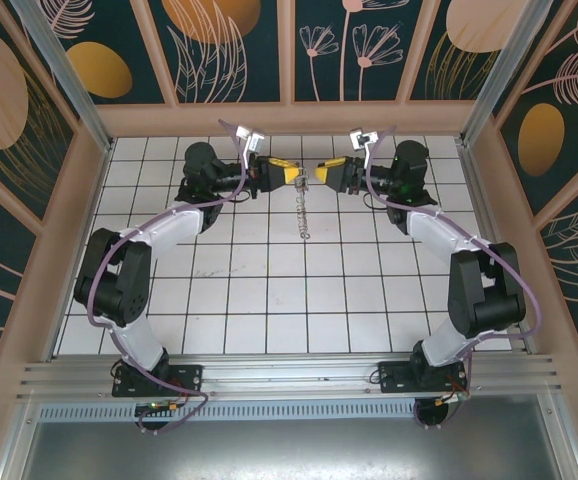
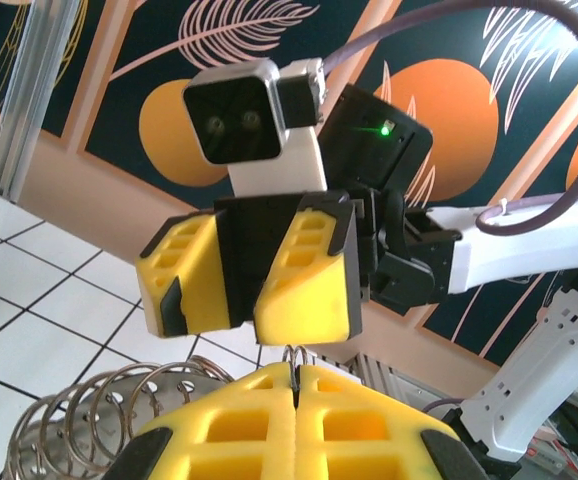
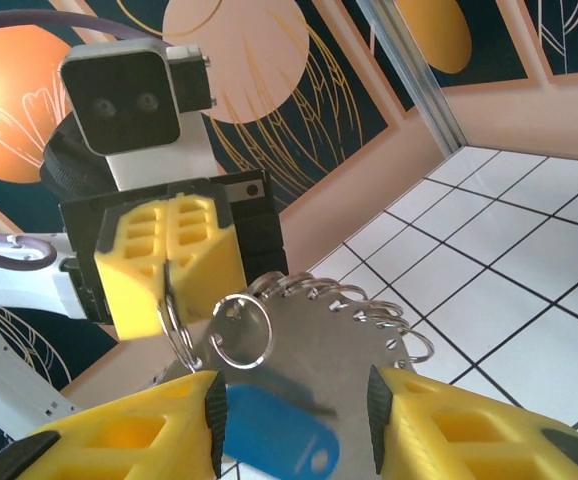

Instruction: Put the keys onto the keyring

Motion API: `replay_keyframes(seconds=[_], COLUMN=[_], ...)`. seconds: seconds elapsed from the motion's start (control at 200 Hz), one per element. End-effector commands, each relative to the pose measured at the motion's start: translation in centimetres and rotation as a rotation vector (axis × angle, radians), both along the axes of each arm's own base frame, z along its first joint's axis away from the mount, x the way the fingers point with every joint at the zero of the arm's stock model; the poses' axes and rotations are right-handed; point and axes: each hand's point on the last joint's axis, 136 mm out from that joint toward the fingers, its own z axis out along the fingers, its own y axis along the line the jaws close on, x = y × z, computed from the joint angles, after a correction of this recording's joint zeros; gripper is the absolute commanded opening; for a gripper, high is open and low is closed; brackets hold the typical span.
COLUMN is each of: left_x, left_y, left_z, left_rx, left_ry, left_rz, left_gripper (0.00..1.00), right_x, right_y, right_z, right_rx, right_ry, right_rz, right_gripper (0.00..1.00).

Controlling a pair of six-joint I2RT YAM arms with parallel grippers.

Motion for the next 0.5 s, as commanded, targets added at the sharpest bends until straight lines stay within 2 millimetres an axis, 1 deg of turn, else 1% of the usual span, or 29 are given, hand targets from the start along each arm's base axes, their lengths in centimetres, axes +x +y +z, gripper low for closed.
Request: replay_keyframes(seconds=[0.0,0.115,0.495], left_x=[-1.1,-1.0,-1.0], left_y=[0.4,0.5,0.5], left_z=[2.9,2.9,2.8], left_rx=[-0.060,-0.064,-0.073], left_ry=[-0.082,-0.080,-0.073], left_rz=[0.007,0.012,0.012], left_gripper=[0.00,0.00,0.00], right_x=[-1.0,-1.2,-2.6], right_y=[-0.1,-0.1,-0.2], right_z=[1.2,1.2,2.8], right_rx=[0.031,0.041,0.071], right_ry=[-0.050,-0.050,-0.097], right_rz=[0.014,0.020,0.034], right_gripper=[0.43,0.43,0.43])
